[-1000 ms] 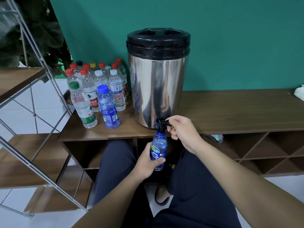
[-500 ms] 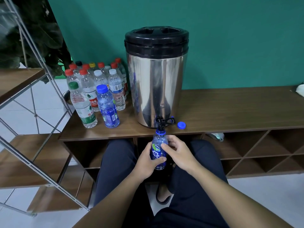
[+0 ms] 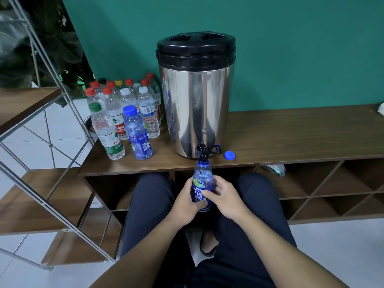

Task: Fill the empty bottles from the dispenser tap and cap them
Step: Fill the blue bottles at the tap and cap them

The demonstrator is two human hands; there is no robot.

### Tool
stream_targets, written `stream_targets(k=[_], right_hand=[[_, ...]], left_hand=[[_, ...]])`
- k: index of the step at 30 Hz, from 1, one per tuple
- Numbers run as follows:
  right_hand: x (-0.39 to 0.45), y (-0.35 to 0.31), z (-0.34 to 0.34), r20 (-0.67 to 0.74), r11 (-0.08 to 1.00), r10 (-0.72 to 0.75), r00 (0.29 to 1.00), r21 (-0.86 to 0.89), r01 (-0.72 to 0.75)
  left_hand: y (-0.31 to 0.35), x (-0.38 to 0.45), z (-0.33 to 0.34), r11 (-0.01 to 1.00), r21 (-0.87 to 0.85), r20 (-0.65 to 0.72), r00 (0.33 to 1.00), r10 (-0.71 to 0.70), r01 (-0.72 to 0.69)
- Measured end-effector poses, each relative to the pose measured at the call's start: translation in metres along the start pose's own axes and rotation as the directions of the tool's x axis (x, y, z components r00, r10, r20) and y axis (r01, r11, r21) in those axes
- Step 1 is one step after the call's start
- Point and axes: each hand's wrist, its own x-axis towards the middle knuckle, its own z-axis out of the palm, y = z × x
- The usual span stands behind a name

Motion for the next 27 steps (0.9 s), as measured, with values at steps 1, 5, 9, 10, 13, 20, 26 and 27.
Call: stream_targets(k=[1,5,9,10,13,20,26,27], right_hand=[[-0.0004,-0.0003,0.0006,-0.002,1.0,0.003,1.0,0.001,-0.003],[-0.0021,-0.001,0.0026,-0.012,1.0,0.012,1.0,-0.011,-0.012],[-0.0028,0.0007,0.0044,-0.008,1.0,0.009,1.0,-0.02,-0.01],[-0.0031,0.0009,0.0047,-0.006,1.0,0.011,1.0,-0.022,-0.011],[-0.0034,0.0024,0.0048,-0.003,1.0,0.005,1.0,-0.02,-0.006],[-0.0027,0.0027,0.0046,-0.012,1.0,0.02,1.0,-0.001,-0.02],[-0.0034,0.0022,0.0047,-0.021,1.0,0.025,0.999,-0.009,-0.026],[-0.0034,0.0021,0.0047,-0.019,1.0,0.024,1.0,-0.009,-0.024]], left_hand=[[0.0001,-0.001,-0.0001,1.0,0.003,-0.002,1.0,-0.003,0.003],[0.0043,-0.0047,-0.0002,1.0,0.025,0.001,1.0,-0.011,0.011],[0.0084,-0.0069,-0.0012,1.0,0.024,0.009,1.0,-0.015,0.015],[0.0089,-0.0077,-0.0012,1.0,0.024,0.011,1.0,-0.014,0.014],[0.0096,-0.0089,-0.0009,1.0,0.017,0.006,1.0,-0.015,0.015],[0.0082,-0.0072,-0.0005,1.0,0.016,0.004,1.0,-0.005,0.005],[0.0087,-0.0081,-0.0004,1.0,0.018,0.004,1.0,0.003,-0.003],[0.009,-0.0084,-0.0005,1.0,0.016,0.006,1.0,0.002,-0.003]])
